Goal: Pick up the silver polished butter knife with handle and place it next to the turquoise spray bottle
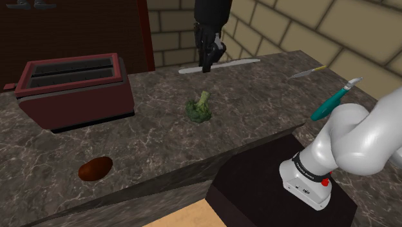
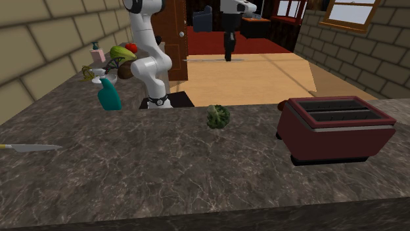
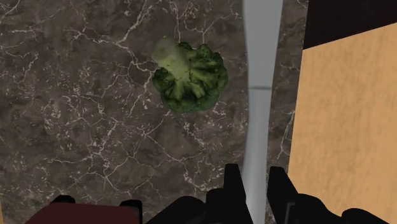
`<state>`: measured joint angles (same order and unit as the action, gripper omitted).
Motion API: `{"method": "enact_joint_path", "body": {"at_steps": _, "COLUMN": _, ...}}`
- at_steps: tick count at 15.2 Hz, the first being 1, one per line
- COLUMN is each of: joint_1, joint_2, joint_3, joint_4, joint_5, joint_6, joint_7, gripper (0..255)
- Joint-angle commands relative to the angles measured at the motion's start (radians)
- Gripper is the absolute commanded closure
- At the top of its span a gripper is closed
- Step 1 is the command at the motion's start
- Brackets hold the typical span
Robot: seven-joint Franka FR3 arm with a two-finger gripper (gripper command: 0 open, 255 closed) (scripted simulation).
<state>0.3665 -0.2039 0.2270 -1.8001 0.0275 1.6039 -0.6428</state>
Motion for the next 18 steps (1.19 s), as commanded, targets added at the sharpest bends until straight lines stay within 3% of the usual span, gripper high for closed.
{"method": "enact_joint_path", "body": {"at_steps": 1, "joint_1": -0.011, "joint_2": -0.073, "joint_3": -0.025, "joint_4": -0.072, "joint_5": 0.01, "joint_6": -0.001, "joint_7": -0.04, "gripper": 255}}
{"method": "enact_joint_path", "body": {"at_steps": 9, "joint_1": -0.045, "joint_2": -0.321, "joint_3": -0.138, "joint_4": -0.294, "joint_5": 0.0, "joint_6": -0.028, "joint_7": -0.19, "gripper": 255}}
{"method": "enact_joint_path", "body": {"at_steps": 18, "joint_1": -0.094, "joint_2": -0.553, "joint_3": -0.282, "joint_4": -0.453, "joint_5": -0.081, "joint_6": -0.098, "joint_7": -0.361, "gripper": 255}}
